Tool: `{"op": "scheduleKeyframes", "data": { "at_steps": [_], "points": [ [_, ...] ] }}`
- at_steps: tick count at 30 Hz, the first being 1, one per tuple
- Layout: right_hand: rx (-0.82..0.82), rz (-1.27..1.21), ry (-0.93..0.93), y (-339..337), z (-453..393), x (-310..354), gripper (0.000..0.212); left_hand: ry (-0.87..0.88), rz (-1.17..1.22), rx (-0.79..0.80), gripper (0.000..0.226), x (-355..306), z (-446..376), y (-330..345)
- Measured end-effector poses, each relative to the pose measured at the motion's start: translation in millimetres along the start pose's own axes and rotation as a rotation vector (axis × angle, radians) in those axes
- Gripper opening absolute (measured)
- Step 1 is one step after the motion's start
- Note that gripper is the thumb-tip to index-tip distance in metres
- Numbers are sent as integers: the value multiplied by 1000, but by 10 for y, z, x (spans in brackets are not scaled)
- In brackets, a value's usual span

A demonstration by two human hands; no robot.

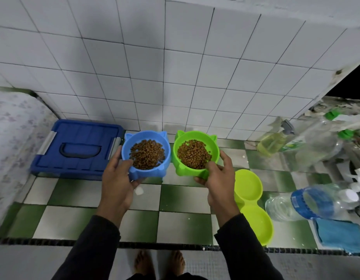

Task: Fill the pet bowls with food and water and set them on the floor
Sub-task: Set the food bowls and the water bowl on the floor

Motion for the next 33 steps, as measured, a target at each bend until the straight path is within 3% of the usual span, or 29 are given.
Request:
{"op": "scheduleKeyframes", "data": {
  "at_steps": [20, 27, 33],
  "points": [
    [293, -18, -73, 612, 386, 805, 51, 208, 162, -144, 47, -852, 494, -169],
    [426, -2, -85, 1180, 657, 874, 49, 296, 182, -209, 39, -1263, 701, -575],
    [537, 41, -95, 1786, 1047, 728, 46, 363, 234, -329, 45, -1540, 899, -1196]
  ]
}}
Point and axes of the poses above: each hand's wrist, its own z-axis away from the middle knuckle, its own y-axis out of the palm, x = y × z, the point moved 6 cm from there along -z, towards the middle knuckle, and after that the axes turned 4 degrees about -z, right-handed, at the moved point
